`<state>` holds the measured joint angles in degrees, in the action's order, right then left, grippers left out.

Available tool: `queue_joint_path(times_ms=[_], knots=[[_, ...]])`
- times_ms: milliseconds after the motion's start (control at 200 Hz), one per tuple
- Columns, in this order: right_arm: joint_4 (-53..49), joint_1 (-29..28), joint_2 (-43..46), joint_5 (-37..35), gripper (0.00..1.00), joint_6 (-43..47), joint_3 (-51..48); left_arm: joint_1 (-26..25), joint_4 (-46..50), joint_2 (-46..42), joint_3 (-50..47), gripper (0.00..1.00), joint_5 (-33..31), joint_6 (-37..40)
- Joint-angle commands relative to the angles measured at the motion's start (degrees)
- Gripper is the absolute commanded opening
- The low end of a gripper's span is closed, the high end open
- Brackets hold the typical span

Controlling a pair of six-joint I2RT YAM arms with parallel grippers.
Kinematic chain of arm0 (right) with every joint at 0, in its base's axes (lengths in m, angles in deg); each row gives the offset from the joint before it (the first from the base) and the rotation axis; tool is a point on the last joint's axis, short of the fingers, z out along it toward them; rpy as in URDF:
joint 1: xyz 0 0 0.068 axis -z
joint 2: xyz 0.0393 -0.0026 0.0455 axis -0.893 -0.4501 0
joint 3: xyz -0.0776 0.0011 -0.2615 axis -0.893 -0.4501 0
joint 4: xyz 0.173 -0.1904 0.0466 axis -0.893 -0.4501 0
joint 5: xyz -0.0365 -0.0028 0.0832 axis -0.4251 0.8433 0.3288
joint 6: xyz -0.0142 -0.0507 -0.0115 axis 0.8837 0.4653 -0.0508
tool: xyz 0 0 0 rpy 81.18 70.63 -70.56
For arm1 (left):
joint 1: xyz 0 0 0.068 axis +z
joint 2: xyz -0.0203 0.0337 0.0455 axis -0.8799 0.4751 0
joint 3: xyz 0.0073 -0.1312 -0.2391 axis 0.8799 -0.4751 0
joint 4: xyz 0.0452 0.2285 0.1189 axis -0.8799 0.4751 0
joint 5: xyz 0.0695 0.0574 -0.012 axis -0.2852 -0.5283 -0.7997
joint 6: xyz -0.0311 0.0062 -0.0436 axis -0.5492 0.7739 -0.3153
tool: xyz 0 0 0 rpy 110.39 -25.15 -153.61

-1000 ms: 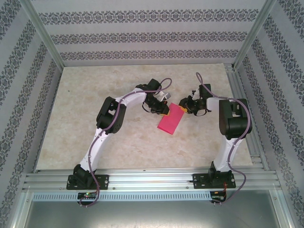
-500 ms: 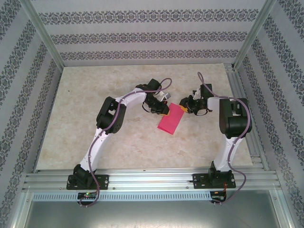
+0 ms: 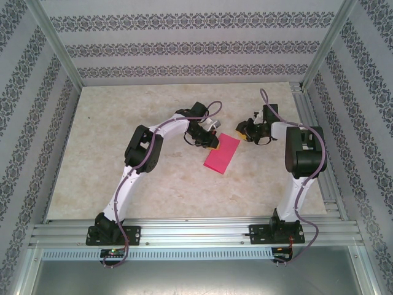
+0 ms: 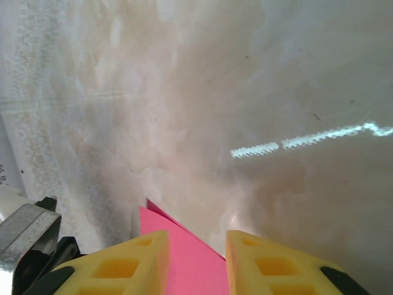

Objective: Fold a paper plane with a square sheet of paper (pick it up from the middle)

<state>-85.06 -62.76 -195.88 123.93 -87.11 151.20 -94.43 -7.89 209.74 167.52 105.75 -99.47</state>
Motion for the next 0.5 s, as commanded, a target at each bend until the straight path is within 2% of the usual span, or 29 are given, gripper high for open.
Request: queue_joint_path(times_ms=[0,225,285,370,495], knots=[[-2.84,-0.50,5.09,-2.82,0.30,2.41,-2.15,-0.36,3.45,3.49,-0.78,0.07,-5.21,0.52],[4.40,-6.09,17.46,-0.28,0.30,-2.74,-15.96,-0.36,2.76,2.93,-1.41,0.07,-5.08,0.09],[5.82,-8.70,18.31,1.23,0.30,-4.04,-17.75,-0.36,2.74,3.00,-1.46,0.07,-4.99,0.07],[5.72,-11.55,18.97,-0.67,0.30,-5.78,-20.19,-0.34,2.69,2.91,-1.62,0.07,-5.16,0.15],[14.06,-12.97,19.22,-0.45,0.29,-11.13,-26.84,-0.34,2.49,2.83,-1.74,0.07,-5.11,0.09]])
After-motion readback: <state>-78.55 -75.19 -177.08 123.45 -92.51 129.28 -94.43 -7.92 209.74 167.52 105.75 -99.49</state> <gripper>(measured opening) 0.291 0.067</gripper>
